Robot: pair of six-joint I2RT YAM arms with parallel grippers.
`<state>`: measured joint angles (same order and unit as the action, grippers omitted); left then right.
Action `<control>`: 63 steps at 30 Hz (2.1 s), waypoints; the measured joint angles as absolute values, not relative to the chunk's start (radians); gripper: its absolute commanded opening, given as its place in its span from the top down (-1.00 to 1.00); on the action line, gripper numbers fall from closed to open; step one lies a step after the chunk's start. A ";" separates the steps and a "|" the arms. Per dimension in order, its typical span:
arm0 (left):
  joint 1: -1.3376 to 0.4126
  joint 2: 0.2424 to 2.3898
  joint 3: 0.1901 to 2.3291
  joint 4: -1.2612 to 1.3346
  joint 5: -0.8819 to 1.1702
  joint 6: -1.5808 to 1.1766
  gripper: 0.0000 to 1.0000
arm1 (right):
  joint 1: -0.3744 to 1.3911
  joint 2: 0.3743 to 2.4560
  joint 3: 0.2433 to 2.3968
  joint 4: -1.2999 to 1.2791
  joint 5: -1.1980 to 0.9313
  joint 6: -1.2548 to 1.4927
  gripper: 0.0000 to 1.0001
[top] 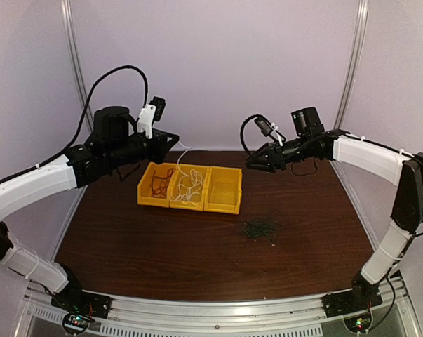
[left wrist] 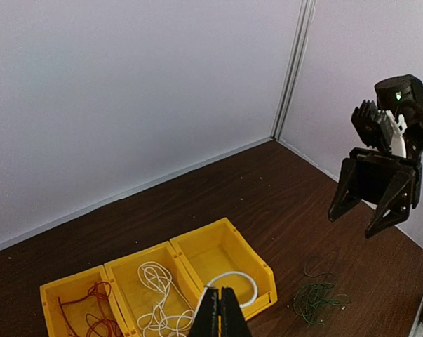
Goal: Untangle the cables
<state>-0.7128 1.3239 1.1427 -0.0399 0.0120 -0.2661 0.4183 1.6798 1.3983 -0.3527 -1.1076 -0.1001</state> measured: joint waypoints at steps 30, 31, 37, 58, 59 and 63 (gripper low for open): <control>-0.511 1.702 1.354 -0.075 0.224 -0.277 1.00 | 0.301 1.223 0.818 -0.309 -0.839 -0.426 -0.19; -0.511 1.710 1.341 -0.067 0.228 -0.283 1.00 | 0.300 1.223 0.816 -0.305 -0.835 -0.428 -0.19; -0.512 1.751 1.281 -0.017 0.252 -0.312 1.00 | 0.295 1.222 0.800 -0.286 -0.822 -0.446 -0.19; -0.548 1.956 1.299 -0.026 0.197 -0.348 -0.01 | 0.295 1.289 0.792 -0.288 -0.802 -0.500 -0.21; -0.548 1.951 1.302 -0.025 0.192 -0.348 -0.05 | 0.295 1.292 0.792 -0.288 -0.799 -0.502 -0.20; -0.550 1.894 1.301 -0.057 0.144 -0.345 -0.20 | 0.295 1.330 0.795 -0.288 -0.765 -0.497 -0.18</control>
<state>-0.5499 1.8942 1.3014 -0.0566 0.1440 -0.3450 0.2947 1.3304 0.7952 -0.2882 -0.7654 -0.4969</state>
